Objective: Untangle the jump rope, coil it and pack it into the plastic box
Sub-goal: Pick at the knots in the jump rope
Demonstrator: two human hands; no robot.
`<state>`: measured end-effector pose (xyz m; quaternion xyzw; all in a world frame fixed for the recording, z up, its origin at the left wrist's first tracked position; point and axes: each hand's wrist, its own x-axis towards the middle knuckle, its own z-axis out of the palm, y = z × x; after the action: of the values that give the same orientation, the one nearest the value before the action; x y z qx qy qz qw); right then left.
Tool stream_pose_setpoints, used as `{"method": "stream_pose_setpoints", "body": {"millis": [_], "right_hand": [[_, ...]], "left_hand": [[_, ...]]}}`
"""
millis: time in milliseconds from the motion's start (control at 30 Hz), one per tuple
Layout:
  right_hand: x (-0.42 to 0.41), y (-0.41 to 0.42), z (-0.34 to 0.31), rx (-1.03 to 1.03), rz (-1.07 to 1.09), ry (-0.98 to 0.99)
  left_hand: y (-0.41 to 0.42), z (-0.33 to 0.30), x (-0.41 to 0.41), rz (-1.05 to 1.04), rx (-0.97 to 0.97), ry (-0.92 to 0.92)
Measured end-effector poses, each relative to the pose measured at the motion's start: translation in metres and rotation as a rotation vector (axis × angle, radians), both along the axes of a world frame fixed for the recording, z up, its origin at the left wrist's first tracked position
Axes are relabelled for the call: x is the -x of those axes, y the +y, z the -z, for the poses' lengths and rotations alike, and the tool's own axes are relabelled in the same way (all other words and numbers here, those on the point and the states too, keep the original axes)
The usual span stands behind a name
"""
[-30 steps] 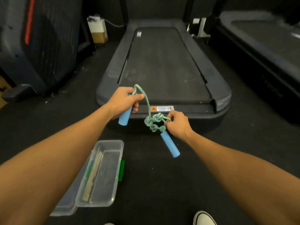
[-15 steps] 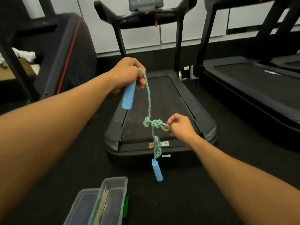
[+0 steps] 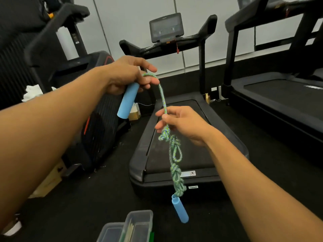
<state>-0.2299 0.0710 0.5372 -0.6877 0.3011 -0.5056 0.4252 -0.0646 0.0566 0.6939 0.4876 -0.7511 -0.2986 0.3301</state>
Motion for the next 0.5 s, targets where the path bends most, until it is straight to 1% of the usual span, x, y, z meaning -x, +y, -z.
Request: {"method": "stream_pose_setpoints", "body": {"millis": [67,167,233,267,333,400,433,500], "right_hand": [[0.006,0.007,-0.007,-0.055,-0.052,-0.117],[0.010,0.016,-0.019,-0.059,-0.057,-0.213],[0.011,0.020,-0.026,-0.062,-0.024,-0.265],[0.012,0.021,-0.029,-0.059,0.001,-0.279],[0.011,0.021,-0.032,-0.035,0.056,-0.254],[0.010,0.021,-0.034,0.010,0.122,-0.175],[0.010,0.021,-0.036,0.028,0.146,-0.141],[0.007,0.022,-0.041,0.044,0.166,-0.115]], "left_hand": [[0.004,-0.002,0.000,-0.005,0.003,0.028],[0.008,0.002,0.000,-0.025,0.033,0.080],[0.012,0.008,-0.002,-0.042,0.037,0.005],[0.013,0.013,-0.003,-0.025,0.006,-0.039],[0.018,0.025,-0.006,0.075,-0.105,-0.072],[0.022,0.038,-0.006,0.212,-0.209,-0.047],[0.022,0.045,-0.004,0.266,-0.236,-0.016],[0.020,0.061,0.003,0.335,-0.230,0.114]]}}
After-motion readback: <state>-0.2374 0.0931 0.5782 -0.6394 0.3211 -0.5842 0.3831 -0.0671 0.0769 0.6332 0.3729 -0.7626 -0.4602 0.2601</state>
